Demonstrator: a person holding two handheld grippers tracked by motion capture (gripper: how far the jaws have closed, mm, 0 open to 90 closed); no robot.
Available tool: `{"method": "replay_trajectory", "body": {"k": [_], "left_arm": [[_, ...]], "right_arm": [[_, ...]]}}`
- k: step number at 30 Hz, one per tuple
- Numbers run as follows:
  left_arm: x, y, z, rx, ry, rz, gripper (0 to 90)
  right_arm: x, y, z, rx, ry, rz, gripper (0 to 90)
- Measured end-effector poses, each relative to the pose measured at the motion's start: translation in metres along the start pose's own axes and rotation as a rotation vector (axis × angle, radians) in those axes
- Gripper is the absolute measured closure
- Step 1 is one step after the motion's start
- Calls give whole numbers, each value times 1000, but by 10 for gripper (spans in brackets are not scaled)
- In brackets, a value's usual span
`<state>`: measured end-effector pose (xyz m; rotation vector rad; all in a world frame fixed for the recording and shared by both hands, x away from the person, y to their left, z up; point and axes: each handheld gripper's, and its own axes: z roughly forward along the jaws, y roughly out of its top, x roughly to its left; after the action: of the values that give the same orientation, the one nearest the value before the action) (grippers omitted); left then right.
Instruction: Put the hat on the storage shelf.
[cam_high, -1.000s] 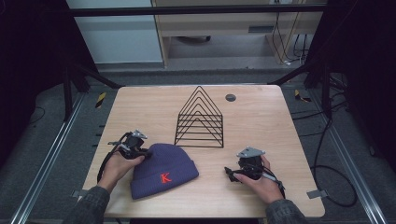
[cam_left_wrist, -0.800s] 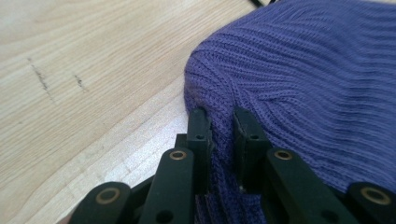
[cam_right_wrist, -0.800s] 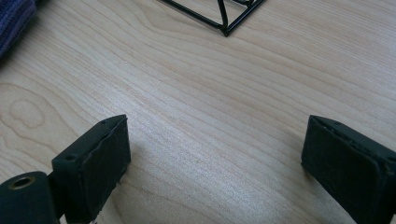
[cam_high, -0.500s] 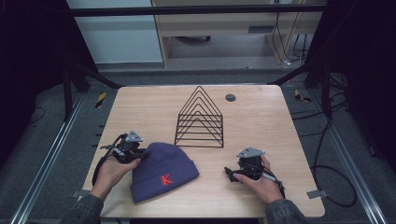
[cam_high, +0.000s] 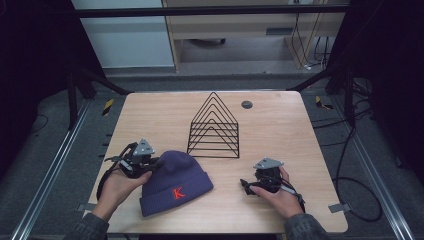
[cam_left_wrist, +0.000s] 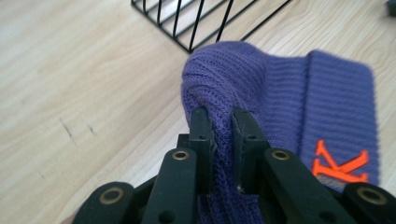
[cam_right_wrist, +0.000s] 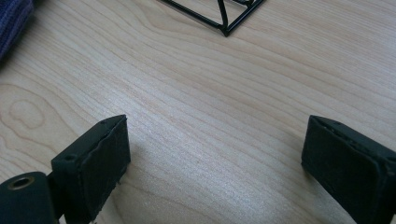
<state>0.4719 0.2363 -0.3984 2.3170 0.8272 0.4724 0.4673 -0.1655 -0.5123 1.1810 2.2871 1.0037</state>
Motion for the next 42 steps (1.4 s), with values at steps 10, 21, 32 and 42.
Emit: {"method": "replay_trajectory", "body": {"k": [10,21,32,42], "left_arm": [[-15,29,-28,-59,0,86,804],[-23,60,-54,-101,-24,155,811],[-19,82,-84,-148,2,184,811],[-19,105,-111,-187,20,209,811]], "right_arm": [[0,0,0,0,-1,2,77],[1,0,0,1,-1,4,76],[1,0,0,1,-1,4,76],[1,0,0,12,-10,11,54]]}}
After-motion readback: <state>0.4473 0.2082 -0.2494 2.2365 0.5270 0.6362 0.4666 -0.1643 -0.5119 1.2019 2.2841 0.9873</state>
